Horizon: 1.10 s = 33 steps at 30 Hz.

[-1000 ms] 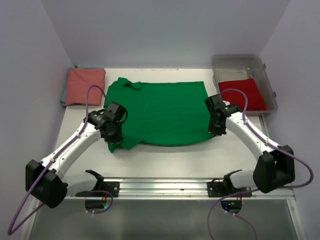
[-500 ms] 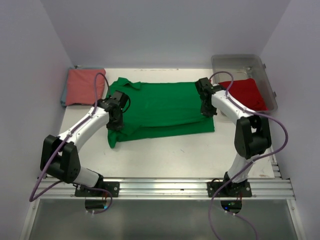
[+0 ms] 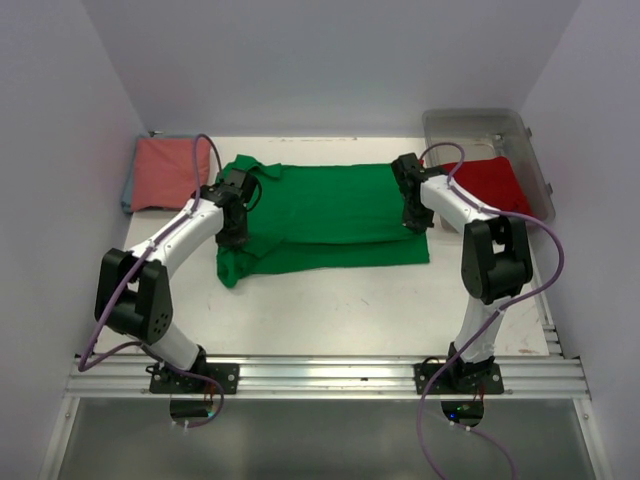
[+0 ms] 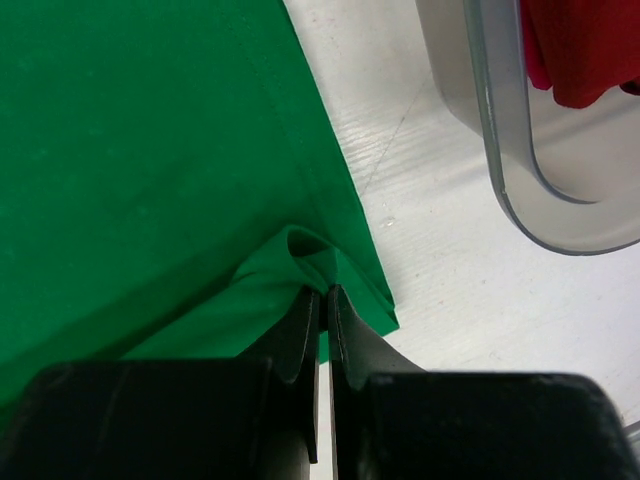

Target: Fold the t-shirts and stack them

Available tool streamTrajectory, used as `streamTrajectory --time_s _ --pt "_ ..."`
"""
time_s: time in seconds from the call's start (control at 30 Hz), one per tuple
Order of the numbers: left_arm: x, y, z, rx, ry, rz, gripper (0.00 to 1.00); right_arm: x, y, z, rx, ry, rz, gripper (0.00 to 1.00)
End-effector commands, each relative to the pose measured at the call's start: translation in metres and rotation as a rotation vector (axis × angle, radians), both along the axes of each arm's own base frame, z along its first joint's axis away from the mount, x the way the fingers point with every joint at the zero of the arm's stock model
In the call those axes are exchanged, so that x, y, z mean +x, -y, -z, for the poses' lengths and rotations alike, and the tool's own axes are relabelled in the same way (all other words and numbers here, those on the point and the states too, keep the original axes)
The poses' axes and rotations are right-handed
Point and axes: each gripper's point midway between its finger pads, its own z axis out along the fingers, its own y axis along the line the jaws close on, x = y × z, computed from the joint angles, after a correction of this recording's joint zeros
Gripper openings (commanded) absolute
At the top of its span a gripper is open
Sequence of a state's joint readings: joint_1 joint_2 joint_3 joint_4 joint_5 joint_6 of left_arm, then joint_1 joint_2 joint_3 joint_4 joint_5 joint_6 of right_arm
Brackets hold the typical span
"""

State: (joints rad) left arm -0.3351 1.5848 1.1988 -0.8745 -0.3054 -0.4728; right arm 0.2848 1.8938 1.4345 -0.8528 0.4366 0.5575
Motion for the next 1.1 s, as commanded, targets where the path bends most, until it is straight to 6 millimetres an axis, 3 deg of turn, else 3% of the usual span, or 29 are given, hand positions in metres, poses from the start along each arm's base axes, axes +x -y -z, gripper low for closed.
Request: streamTrajectory --time_s 0.0,0.3,0.47,0.57,0.6,0.63,0.67,0.7,0.73,0.83,0.9,0.93,0.97,1.0,1.03,1.07 --pt "0.019 0.001 -0.009 -0.001 0.057 0.012 0.03 0.016 0.012 -0.020 -0.031 0.078 0.033 0.00" --pt "0.027 -0.004 0.007 0.030 0.032 -0.010 0.03 0.025 0.013 -0.015 -0.036 0.077 0.047 0.00" --pt "0.041 -0.010 0.012 0.044 0.045 -0.039 0.04 0.033 0.010 -0.008 -0.026 0.084 0.053 0.00" --pt "0.058 -0.009 0.013 0.044 0.065 -0.053 0.22 0.041 0.007 -0.006 -0.011 0.104 0.055 0.09" --pt "0.066 -0.009 0.008 0.050 0.093 -0.063 0.47 0.043 0.006 -0.006 -0.009 0.111 0.055 0.18" --pt "0.073 -0.010 0.006 0.058 0.115 -0.074 0.62 0.047 0.005 -0.007 -0.002 0.130 0.055 0.38" --pt "0.079 -0.012 0.001 0.068 0.139 -0.086 0.84 0.047 0.005 -0.009 0.002 0.139 0.055 0.47" --pt "0.087 -0.011 -0.009 0.066 0.172 -0.095 0.91 0.047 0.005 -0.012 0.006 0.152 0.055 0.54" --pt "0.089 -0.011 -0.019 0.061 0.196 -0.103 0.96 0.049 0.004 -0.016 0.011 0.174 0.053 0.65" --pt "0.094 -0.003 -0.056 -0.003 0.306 -0.090 1.00 0.045 0.003 -0.043 0.056 0.285 0.040 0.72" --pt "0.082 0.000 -0.079 -0.044 0.365 -0.066 1.00 0.031 0.005 -0.065 0.079 0.355 0.022 0.75" --pt "0.076 0.004 -0.083 -0.064 0.375 -0.049 1.00 0.028 0.005 -0.074 0.092 0.387 0.015 0.76" --pt "0.062 0.008 -0.071 -0.089 0.343 -0.028 1.00 0.022 0.004 -0.076 0.100 0.393 0.009 0.77" --pt "0.053 0.011 -0.079 -0.121 0.369 -0.014 1.00 0.012 0.003 -0.069 0.109 0.376 0.000 0.77" --pt "0.043 0.014 -0.072 -0.144 0.348 0.003 1.00 0.005 0.004 -0.079 0.117 0.399 -0.004 0.77" --pt "0.025 0.023 -0.049 -0.194 0.278 0.031 0.99 -0.005 0.004 -0.069 0.121 0.375 -0.005 0.75"
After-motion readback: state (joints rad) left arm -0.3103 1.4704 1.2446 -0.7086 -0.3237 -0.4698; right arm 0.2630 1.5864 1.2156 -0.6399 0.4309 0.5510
